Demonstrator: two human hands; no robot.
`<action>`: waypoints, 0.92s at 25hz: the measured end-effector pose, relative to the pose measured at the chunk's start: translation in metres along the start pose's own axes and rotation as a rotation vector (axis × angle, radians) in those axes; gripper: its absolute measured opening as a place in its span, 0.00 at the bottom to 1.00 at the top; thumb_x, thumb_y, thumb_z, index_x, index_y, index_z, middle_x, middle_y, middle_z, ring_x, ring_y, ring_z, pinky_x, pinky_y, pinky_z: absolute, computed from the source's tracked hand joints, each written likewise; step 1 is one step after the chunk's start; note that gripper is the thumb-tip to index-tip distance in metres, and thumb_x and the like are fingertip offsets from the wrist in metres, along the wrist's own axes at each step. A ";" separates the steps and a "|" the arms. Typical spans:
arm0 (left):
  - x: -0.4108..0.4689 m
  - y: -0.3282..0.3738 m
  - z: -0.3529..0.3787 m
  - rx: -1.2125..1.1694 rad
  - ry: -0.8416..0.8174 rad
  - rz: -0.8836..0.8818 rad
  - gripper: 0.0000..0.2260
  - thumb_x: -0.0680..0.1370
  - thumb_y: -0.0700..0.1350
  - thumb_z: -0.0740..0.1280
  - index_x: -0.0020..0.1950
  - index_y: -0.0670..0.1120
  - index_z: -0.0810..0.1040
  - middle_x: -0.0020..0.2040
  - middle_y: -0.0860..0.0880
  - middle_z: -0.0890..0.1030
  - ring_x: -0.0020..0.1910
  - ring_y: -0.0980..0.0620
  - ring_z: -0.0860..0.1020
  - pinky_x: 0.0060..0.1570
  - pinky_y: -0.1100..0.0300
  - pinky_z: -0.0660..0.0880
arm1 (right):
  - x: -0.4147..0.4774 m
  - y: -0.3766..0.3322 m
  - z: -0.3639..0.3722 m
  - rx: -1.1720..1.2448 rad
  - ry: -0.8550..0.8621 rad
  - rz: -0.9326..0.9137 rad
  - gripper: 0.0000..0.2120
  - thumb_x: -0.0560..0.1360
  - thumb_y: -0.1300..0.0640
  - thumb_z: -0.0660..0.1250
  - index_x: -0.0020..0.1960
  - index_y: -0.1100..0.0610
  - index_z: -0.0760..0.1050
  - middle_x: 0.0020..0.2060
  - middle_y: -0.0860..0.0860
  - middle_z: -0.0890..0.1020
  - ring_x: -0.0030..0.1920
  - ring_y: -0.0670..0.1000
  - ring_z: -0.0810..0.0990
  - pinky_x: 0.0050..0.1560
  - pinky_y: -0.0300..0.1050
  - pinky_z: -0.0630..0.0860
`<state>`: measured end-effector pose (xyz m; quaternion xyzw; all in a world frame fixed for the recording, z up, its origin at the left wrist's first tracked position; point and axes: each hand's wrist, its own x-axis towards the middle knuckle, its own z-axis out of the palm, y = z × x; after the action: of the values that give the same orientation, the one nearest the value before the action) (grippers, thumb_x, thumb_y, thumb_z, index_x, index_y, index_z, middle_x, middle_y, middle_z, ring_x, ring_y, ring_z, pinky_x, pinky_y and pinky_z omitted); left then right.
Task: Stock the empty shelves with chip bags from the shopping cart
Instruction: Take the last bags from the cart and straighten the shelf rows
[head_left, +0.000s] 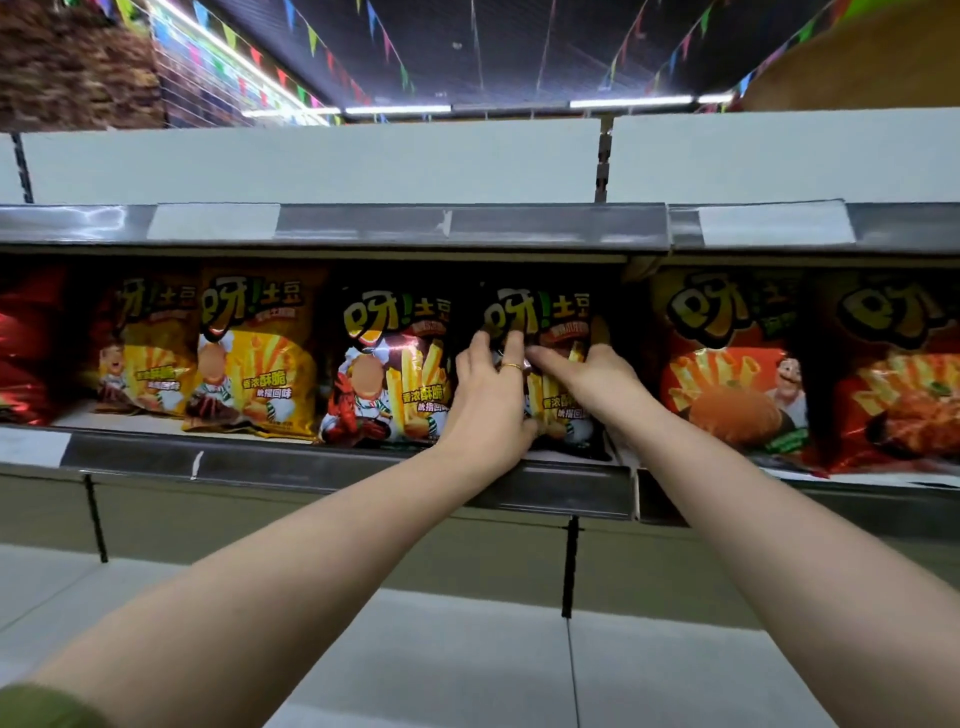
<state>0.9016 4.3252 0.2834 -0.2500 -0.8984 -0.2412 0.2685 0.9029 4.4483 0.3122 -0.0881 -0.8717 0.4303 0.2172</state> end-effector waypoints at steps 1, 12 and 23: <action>0.003 -0.003 0.001 0.009 0.003 -0.007 0.39 0.74 0.48 0.71 0.77 0.46 0.49 0.74 0.39 0.49 0.73 0.41 0.49 0.70 0.53 0.56 | 0.001 0.001 0.000 0.001 -0.004 0.015 0.37 0.71 0.36 0.65 0.68 0.63 0.65 0.61 0.59 0.75 0.59 0.58 0.76 0.52 0.47 0.74; -0.006 -0.064 -0.025 0.215 0.248 0.128 0.36 0.74 0.58 0.66 0.76 0.44 0.57 0.74 0.37 0.57 0.74 0.39 0.51 0.72 0.45 0.48 | 0.005 0.006 0.007 -0.008 0.066 0.045 0.25 0.73 0.39 0.65 0.55 0.61 0.68 0.50 0.57 0.75 0.48 0.55 0.75 0.53 0.50 0.75; 0.011 -0.089 -0.019 0.336 0.163 0.052 0.37 0.71 0.62 0.68 0.72 0.43 0.64 0.67 0.34 0.62 0.68 0.41 0.52 0.68 0.32 0.46 | 0.002 0.002 0.008 0.036 0.099 0.042 0.35 0.71 0.38 0.66 0.68 0.61 0.63 0.59 0.57 0.74 0.54 0.56 0.75 0.43 0.44 0.72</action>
<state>0.8487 4.2503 0.2772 -0.2043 -0.8947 -0.1005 0.3844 0.8974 4.4446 0.3069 -0.1237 -0.8499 0.4458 0.2523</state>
